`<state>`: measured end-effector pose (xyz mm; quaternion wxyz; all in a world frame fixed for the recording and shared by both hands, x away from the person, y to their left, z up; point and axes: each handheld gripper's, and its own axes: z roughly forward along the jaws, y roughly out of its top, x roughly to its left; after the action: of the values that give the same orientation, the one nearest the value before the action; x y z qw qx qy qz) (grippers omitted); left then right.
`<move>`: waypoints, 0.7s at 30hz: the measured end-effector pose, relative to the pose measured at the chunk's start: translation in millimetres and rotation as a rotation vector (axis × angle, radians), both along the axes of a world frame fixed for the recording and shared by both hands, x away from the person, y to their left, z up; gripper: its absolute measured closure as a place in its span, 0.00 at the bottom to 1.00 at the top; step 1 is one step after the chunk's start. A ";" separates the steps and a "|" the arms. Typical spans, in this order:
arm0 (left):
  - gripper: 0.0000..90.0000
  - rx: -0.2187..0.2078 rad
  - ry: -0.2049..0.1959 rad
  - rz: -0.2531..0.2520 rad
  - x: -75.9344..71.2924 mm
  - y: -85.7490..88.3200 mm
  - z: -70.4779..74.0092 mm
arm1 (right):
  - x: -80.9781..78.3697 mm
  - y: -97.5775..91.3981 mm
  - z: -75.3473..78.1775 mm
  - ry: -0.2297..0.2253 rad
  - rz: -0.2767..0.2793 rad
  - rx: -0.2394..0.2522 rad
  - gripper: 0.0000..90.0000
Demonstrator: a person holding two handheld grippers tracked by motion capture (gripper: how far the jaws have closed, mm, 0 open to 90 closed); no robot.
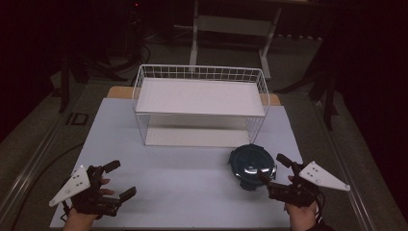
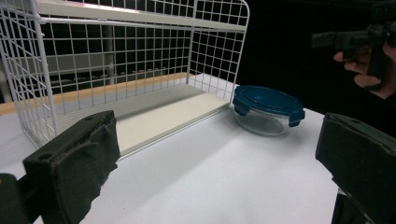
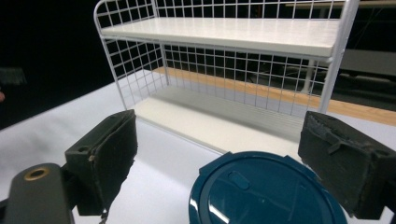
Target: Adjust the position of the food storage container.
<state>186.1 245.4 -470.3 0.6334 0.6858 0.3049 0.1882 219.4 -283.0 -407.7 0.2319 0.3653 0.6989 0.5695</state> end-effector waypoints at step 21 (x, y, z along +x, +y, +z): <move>0.00 0.006 0.017 -0.016 2.7 -3.0 -3.0 | 46.3 -38.3 -15.8 0.118 -0.114 -0.043 0.13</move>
<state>188.9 242.4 -473.2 0.6303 0.6917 0.3042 0.1780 265.7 -321.3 -423.5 0.2301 0.4324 0.7016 0.5175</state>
